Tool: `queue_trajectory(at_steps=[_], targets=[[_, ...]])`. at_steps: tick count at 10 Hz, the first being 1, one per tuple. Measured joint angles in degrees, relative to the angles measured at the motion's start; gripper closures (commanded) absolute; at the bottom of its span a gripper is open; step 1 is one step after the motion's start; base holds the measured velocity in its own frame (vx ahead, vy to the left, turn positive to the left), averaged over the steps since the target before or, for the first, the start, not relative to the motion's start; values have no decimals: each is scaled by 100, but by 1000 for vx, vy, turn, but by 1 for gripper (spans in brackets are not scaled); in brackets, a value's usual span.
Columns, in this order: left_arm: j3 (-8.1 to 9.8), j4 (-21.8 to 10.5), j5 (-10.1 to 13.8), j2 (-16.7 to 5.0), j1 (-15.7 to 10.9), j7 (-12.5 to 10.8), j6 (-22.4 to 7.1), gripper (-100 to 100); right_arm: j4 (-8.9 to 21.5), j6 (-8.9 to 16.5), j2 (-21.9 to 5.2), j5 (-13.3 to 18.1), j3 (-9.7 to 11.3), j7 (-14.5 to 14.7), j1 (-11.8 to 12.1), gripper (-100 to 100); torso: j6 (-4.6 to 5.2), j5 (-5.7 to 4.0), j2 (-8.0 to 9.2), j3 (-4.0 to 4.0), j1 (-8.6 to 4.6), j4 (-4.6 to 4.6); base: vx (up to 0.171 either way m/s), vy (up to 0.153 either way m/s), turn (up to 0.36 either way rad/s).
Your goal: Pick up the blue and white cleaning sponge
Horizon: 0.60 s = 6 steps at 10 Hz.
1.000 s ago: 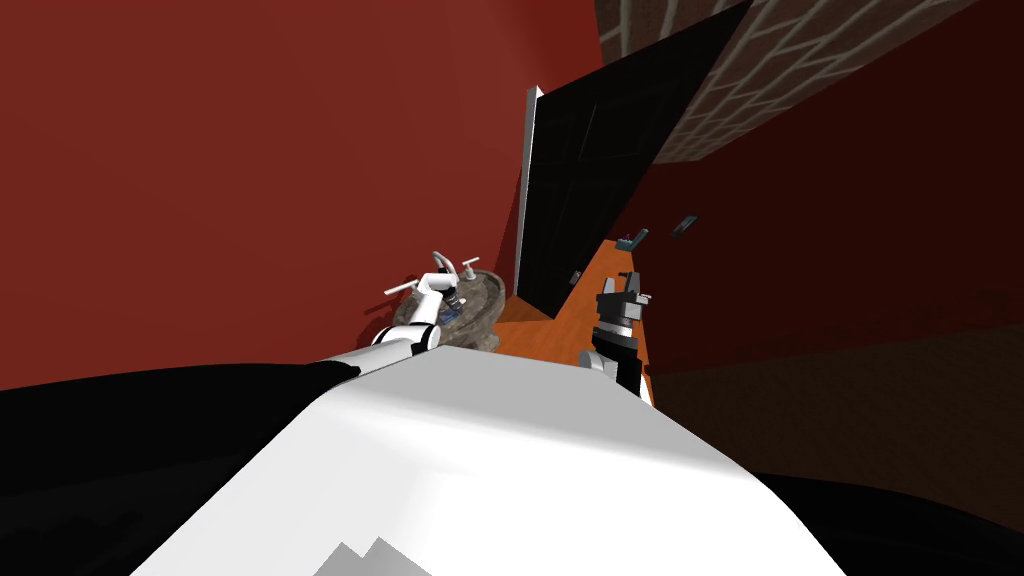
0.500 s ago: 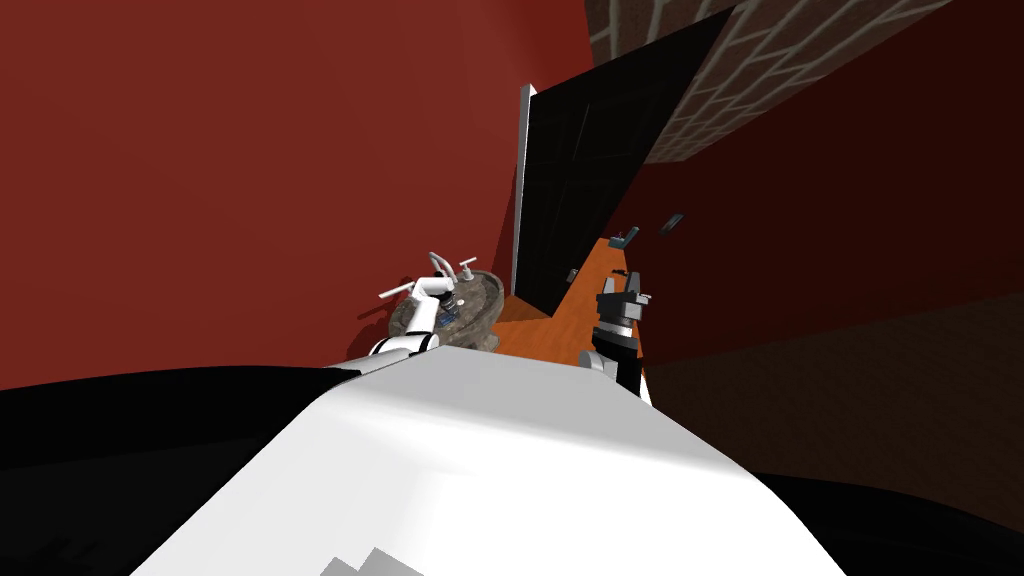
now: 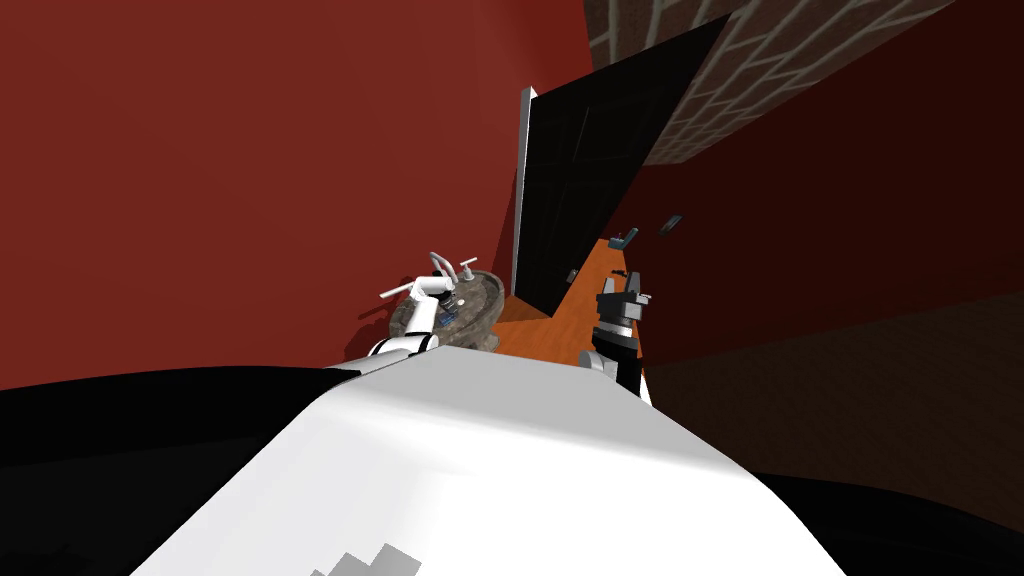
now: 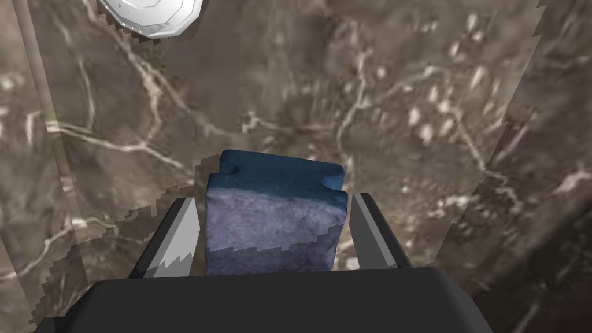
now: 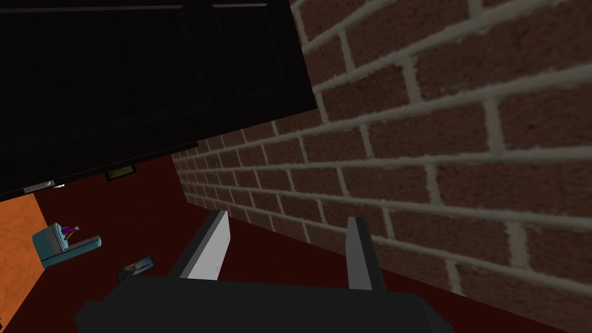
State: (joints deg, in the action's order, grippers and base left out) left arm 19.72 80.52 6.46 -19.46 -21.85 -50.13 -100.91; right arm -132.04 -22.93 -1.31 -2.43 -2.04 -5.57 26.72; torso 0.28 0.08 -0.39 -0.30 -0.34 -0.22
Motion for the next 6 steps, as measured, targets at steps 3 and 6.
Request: queue_trajectory(at_steps=[3, 6], targets=[[1, 0, -2, -1, 1, -3, 1, 100, 0, 0, 0, 0, 0, 0, 0, 0, 2, 0, -1, 0, 0, 0, 11, -12, 39], [-214, -493, 183, -159, -419, 168, 343, 100, 0, 0, 0, 0, 0, 0, 0, 0, 10, -8, -10, -5, -21, 1, 11, -40, 111]])
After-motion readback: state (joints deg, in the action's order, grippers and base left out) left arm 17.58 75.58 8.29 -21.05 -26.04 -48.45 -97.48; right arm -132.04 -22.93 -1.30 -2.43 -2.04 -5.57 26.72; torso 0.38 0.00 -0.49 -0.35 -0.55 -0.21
